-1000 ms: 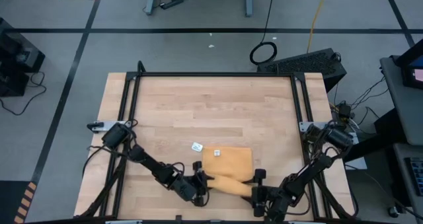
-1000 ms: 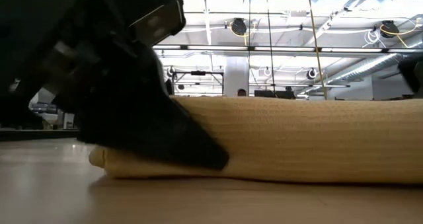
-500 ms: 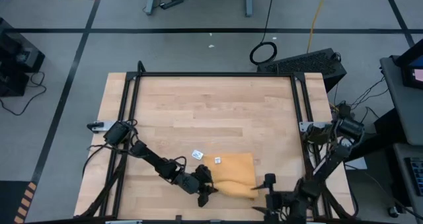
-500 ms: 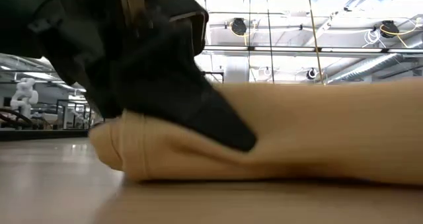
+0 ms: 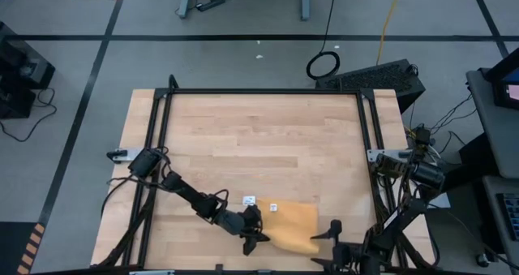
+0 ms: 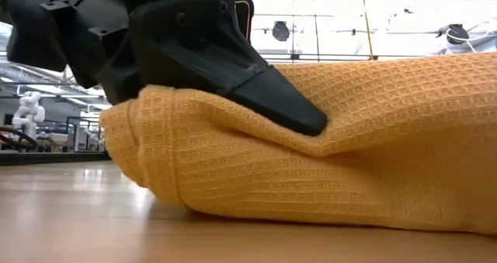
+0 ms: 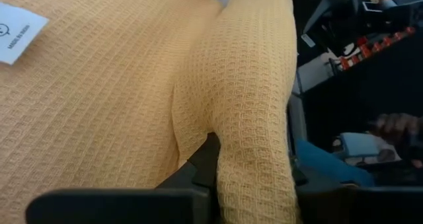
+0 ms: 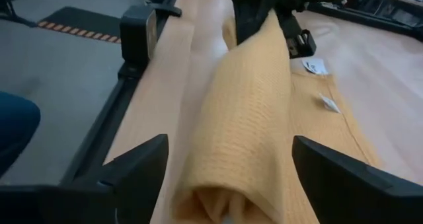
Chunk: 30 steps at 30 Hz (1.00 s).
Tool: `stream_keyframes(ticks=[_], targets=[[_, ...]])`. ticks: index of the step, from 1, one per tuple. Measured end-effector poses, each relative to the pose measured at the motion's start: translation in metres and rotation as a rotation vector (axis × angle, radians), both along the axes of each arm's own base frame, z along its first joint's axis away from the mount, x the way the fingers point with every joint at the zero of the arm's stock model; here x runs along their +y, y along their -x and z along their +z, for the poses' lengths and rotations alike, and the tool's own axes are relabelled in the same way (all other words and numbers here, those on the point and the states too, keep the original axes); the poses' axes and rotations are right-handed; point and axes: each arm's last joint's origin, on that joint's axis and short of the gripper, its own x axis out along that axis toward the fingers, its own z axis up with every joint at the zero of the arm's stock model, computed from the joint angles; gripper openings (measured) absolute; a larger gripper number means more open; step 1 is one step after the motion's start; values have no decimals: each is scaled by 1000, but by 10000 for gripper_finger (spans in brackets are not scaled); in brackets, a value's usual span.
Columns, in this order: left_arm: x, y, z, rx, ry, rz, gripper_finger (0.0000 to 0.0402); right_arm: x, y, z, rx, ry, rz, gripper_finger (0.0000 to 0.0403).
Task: Roll towel into tight, uniform cylinder
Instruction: Roll the orange towel
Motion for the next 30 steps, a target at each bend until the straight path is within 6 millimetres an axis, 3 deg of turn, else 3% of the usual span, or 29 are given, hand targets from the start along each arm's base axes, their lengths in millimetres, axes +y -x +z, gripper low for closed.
stream_keyframes(ticks=[5,11,21,25,30], targets=[[6,-4,1,23,57,0,68,0,-4,1,7,-47,1,283],[6,-5,4,19,118,-51,68,-6,-17,0,33,-212,-74,222],[5,-4,3,35,109,-95,69,-19,-34,-4,125,-340,-135,18],[2,-3,4,0,85,-189,96,-20,-36,-4,125,-382,-163,23],[1,-2,4,12,95,-248,178,-23,-37,-3,132,-408,-193,14]])
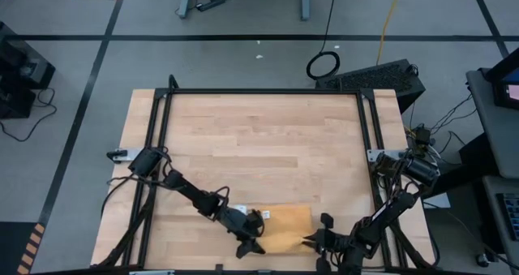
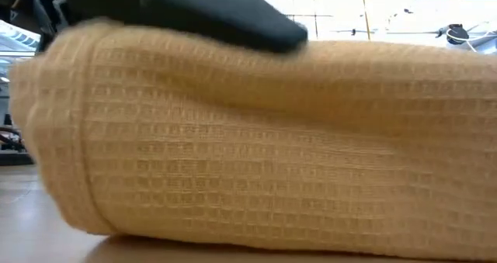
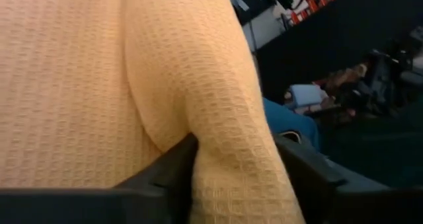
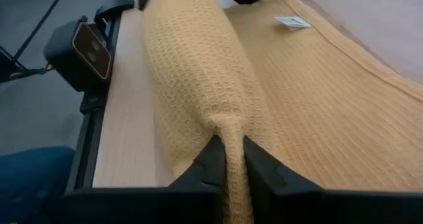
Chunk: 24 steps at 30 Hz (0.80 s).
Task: Roll towel into tight, uniform cylinder
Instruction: Roll the orange towel
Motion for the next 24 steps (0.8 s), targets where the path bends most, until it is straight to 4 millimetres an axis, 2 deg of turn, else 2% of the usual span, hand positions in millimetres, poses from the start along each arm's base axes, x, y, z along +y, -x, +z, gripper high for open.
stream_keyframes(ticks=[4,7,11,14,19,22,24], targets=[[2,-1,0,12,30,-77,243,-2,0,-1,9,-26,-28,6],[2,0,1,30,64,-168,275,-6,-3,-3,46,-52,-53,8],[6,-1,1,55,105,-243,291,-9,-9,-3,74,-83,-50,8],[10,0,8,65,72,-258,292,-12,-15,-2,102,-110,-30,8],[25,18,38,145,-192,-202,292,-14,-20,-2,146,-146,-7,8],[36,32,68,140,-354,-91,292,-17,-23,-1,153,-155,-11,8],[39,39,91,68,-412,7,293,-19,-26,1,159,-166,-14,8]])
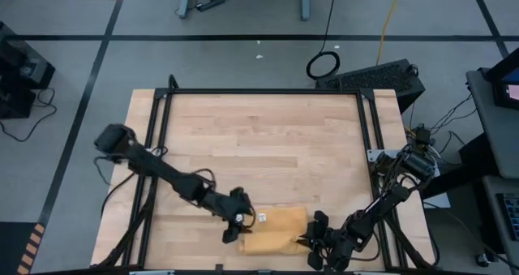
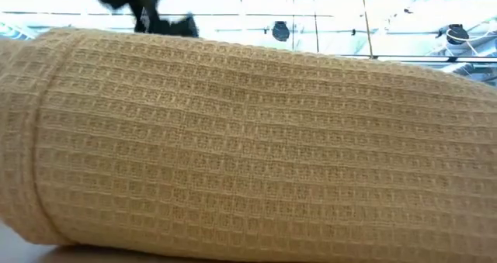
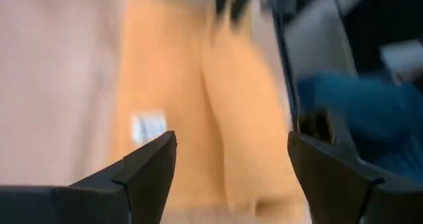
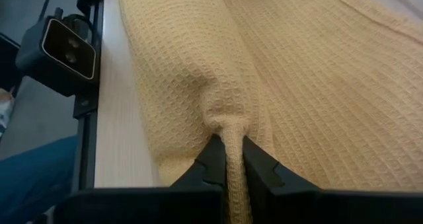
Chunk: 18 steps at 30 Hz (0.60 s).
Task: Roll towel into tight, uniform cylinder
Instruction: Roll the orange towel
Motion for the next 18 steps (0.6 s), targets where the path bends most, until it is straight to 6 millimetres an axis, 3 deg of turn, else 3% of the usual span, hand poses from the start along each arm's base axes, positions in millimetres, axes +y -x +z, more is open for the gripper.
stream_keyframes(ticks=[4,7,11,18], targets=[[-18,14,32,-221,-83,43,293,-8,-8,4,8,-17,-23,8],[-41,24,32,-306,-152,19,293,-16,-17,5,32,-58,-42,8],[-69,34,2,-304,-286,58,293,-26,-29,5,82,-114,-27,8],[-97,36,-58,-287,-415,46,293,-39,-41,7,98,-135,-47,8]])
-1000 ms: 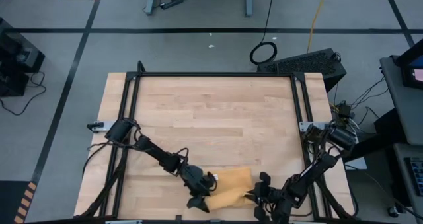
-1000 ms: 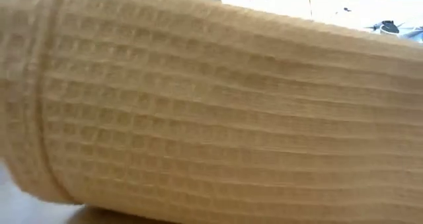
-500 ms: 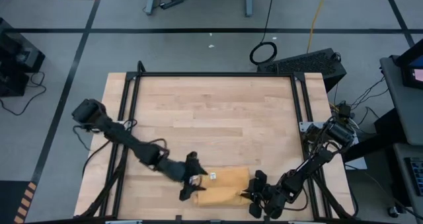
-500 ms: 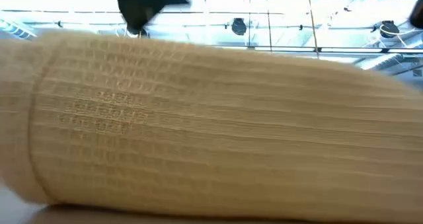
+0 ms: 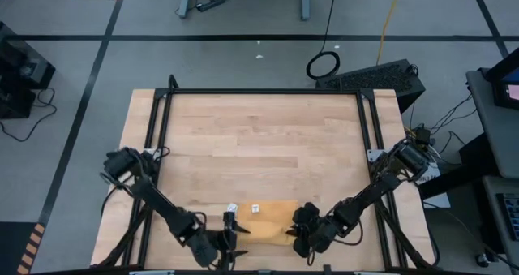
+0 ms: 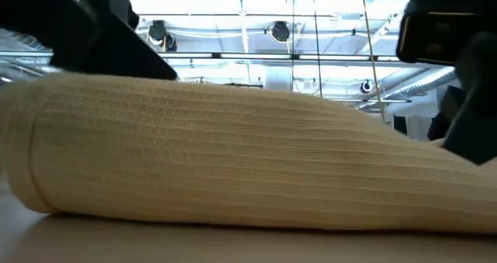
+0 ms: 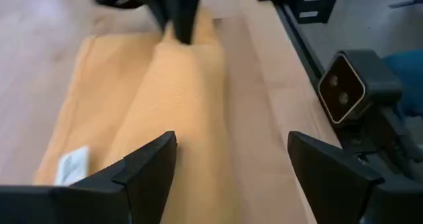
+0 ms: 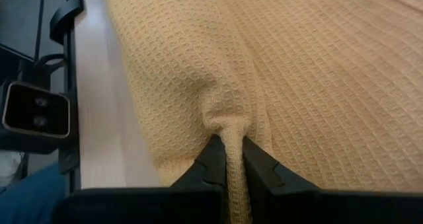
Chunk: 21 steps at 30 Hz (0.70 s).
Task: Roll towel into tight, uniform cylinder
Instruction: Roll the orange towel
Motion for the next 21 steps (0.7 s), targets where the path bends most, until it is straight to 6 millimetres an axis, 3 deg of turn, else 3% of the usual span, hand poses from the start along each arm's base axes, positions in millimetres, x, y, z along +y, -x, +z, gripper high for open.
stream_keyframes(ticks=[5,8,17,21], targets=[[-10,-4,-22,-62,-56,-32,294,-3,-2,1,0,-7,-7,8],[-11,-6,-26,-71,-97,-26,307,-3,-2,1,-1,-15,-15,8],[2,-7,-35,-5,-221,64,378,-2,-2,1,-5,-31,-29,9],[7,-6,-40,37,-204,99,384,-2,-3,2,-8,-37,-35,9]])
